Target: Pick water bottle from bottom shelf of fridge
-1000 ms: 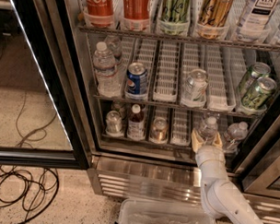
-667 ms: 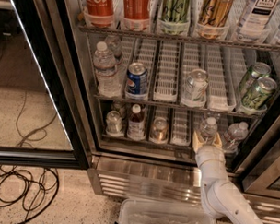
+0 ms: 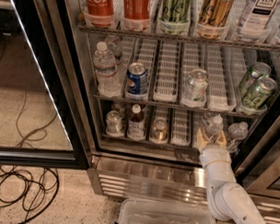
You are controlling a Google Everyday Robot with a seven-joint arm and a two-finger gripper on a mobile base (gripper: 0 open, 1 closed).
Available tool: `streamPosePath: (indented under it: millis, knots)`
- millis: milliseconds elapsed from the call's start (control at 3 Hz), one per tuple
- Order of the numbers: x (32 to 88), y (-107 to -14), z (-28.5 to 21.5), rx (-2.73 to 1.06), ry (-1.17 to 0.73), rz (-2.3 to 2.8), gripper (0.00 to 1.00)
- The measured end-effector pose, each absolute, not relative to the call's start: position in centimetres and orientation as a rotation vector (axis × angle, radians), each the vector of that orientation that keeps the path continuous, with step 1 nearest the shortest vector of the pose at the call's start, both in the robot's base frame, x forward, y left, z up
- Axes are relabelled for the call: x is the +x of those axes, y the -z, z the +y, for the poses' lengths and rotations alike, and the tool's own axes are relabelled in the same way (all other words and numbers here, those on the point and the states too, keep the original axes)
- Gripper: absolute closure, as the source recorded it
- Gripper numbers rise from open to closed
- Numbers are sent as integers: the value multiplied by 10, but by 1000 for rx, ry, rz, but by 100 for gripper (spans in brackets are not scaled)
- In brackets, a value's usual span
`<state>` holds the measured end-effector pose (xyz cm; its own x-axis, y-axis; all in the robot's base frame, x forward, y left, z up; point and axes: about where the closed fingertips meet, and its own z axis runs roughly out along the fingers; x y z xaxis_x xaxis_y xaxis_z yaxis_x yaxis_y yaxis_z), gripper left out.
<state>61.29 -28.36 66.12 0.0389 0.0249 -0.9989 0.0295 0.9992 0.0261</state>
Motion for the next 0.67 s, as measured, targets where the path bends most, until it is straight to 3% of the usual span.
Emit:
streamPosePath:
  millis: [667]
  knots:
    - [582,-702,-290,120,-79,1395,100]
